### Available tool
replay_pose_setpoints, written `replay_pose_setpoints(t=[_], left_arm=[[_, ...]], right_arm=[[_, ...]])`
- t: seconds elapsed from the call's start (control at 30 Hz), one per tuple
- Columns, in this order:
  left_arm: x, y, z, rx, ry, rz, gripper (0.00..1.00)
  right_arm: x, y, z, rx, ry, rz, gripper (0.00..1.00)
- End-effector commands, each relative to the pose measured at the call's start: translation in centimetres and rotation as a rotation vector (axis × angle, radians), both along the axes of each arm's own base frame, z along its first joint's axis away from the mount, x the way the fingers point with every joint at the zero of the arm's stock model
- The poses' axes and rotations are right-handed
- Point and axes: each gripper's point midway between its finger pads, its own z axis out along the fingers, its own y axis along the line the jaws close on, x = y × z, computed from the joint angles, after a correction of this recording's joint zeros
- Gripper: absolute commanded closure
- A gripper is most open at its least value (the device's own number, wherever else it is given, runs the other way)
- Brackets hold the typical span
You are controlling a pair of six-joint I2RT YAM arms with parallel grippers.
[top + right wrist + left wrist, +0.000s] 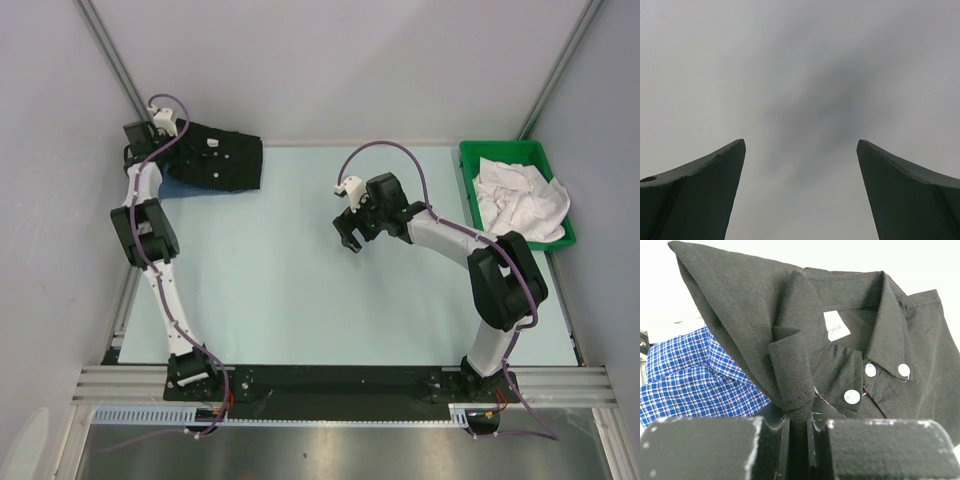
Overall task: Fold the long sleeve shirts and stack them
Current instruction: Neatly place the folded shirt to the corner
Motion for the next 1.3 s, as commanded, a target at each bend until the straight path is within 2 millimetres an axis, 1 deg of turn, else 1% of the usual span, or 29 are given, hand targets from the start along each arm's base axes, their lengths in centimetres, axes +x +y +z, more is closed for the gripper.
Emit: replay_pose_setpoints(t=[0.0, 0.03, 0.27, 0.53, 0.67, 0.83, 0.87, 1.13, 1.27], left_arm=[[0.8, 1.9, 4.4, 0.084, -0.135, -0.009, 0.89], [0.7, 2.1, 4.0, 0.093, -0.117, 0.002, 0.88], [0.5, 4.1, 3.4, 0.144, -0.104, 0.03, 0.87], [0.4, 5.1, 3.2, 0.166, -0.105, 0.043, 0.86], [0.2, 6.1, 2.9, 0.191, -0.1, 0.057, 0.86], [0.1, 6.7, 2.7, 0.232, -0.099, 0.049, 0.86], [0.0, 7.0, 2.6, 0.238, -0.097, 0.054, 0.86], [-0.5, 8.6, 3.0, 0.255, -0.101, 0.076, 0.86], [-0.7, 9.2, 2.8, 0.269, -0.096, 0.083, 0.86]], right_arm=[[1.1, 0.2, 1.6, 0.01, -0.051, -0.003, 0.0], [1.1, 0.2, 1.6, 0.01, -0.052, -0.001, 0.0], [1.3, 0.4, 1.8, 0.015, -0.058, 0.002, 0.0], [1.2, 0.4, 1.6, 0.015, -0.053, 0.002, 0.0], [1.1, 0.5, 1.6, 0.017, -0.053, 0.004, 0.0], [1.2, 0.6, 1.8, 0.022, -0.055, 0.005, 0.0], [1.2, 0.5, 1.7, 0.02, -0.054, 0.002, 0.0], [1.3, 0.8, 1.5, 0.024, -0.048, 0.007, 0.0], [1.5, 1.0, 1.6, 0.025, -0.05, 0.008, 0.0]])
